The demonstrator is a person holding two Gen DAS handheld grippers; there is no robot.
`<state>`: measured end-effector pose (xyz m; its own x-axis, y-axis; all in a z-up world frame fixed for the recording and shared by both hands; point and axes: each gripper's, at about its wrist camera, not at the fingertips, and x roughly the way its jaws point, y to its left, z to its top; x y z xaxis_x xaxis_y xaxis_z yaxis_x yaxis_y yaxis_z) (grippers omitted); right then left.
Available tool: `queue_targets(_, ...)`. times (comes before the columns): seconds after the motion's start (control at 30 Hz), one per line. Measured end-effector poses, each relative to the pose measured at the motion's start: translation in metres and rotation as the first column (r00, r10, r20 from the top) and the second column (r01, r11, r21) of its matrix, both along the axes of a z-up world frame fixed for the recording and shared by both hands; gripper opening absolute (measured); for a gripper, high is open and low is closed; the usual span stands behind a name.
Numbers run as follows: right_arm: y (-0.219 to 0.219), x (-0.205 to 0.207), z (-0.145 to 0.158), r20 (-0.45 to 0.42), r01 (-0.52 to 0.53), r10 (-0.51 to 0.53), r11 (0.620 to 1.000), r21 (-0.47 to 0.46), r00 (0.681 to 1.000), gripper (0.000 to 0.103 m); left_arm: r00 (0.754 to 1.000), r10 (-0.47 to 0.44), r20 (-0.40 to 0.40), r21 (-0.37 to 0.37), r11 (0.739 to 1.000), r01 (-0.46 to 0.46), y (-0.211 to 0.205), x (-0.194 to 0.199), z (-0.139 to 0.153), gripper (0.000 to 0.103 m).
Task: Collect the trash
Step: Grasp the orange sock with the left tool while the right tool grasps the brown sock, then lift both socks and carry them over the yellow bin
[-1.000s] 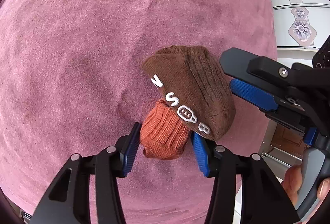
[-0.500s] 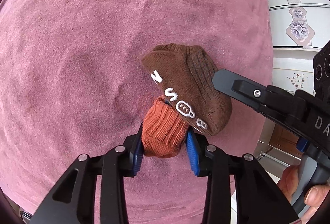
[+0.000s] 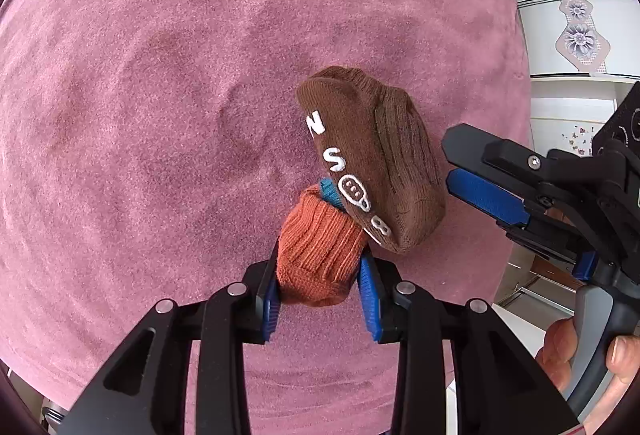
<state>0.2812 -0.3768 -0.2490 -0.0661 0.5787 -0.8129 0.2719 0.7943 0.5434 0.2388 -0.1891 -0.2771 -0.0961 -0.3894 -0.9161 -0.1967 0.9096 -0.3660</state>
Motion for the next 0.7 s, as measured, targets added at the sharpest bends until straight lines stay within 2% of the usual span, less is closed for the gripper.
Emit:
queue_targets(0.17, 0.025, 0.009, -0.01, -0.025, -0.044, 0.044, 0.999, 0.011, 0.999, 0.05, 1.0, 0.003, -0.008, -0.013, 1.0, -0.003, 0.004, 0.005, -0.001, 0.033)
queue_targets(0.23, 0.036, 0.013, -0.012, -0.024, -0.067, 0.067, 0.998, 0.008, 0.997, 0.031, 1.0, 0.003, -0.013, -0.016, 1.0, -0.004, 0.005, 0.008, -0.003, 0.033)
queue_targets(0.27, 0.04, 0.013, -0.012, -0.022, -0.084, 0.084, 0.996, -0.003, 0.996, 0.026, 1.0, 0.003, -0.015, -0.017, 1.0, -0.004, 0.006, 0.01, -0.004, 0.033)
queue_targets(0.33, 0.049, 0.012, -0.009, -0.001, -0.11, 0.11, 0.993, -0.028, 0.994, 0.009, 1.0, 0.005, -0.017, -0.02, 1.0, -0.005, 0.008, 0.014, -0.005, 0.033)
queue_targets(0.37, 0.05, 0.011, -0.005, 0.013, -0.119, 0.12, 0.992, -0.037, 0.993, 0.007, 1.0, 0.005, -0.015, -0.021, 1.0, -0.006, 0.009, 0.014, -0.004, 0.033)
queue_targets(0.5, 0.037, 0.004, 0.019, 0.074, -0.115, 0.12, 0.991, -0.067, 0.99, 0.005, 1.0, 0.003, 0.002, -0.029, 1.0, -0.003, 0.016, 0.016, 0.002, 0.032)
queue_targets(0.7, -0.002, -0.017, 0.057, 0.143, -0.046, 0.055, 0.997, -0.066, 0.988, 0.005, 0.999, -0.022, 0.032, -0.044, 0.999, 0.023, 0.016, 0.005, 0.023, 0.032)
